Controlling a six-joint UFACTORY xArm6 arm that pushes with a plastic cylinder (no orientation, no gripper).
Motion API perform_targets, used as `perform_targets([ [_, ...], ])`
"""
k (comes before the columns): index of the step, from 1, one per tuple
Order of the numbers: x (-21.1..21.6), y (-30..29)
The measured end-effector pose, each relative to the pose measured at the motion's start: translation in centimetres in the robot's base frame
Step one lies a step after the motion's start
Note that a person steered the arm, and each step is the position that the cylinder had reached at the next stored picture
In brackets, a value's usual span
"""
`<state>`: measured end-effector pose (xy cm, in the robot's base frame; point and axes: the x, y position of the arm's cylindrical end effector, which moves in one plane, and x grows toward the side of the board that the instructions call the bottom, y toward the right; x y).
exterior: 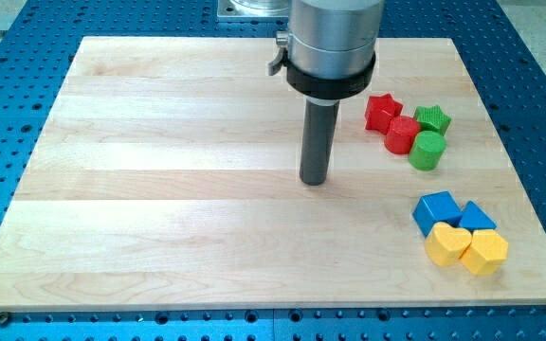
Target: Slide the arm to the bottom left of the green circle
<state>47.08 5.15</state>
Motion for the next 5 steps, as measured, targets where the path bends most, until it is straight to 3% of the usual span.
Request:
perform_targets([
  [3, 1.3, 5.6],
  [5, 1.3, 16.3],
])
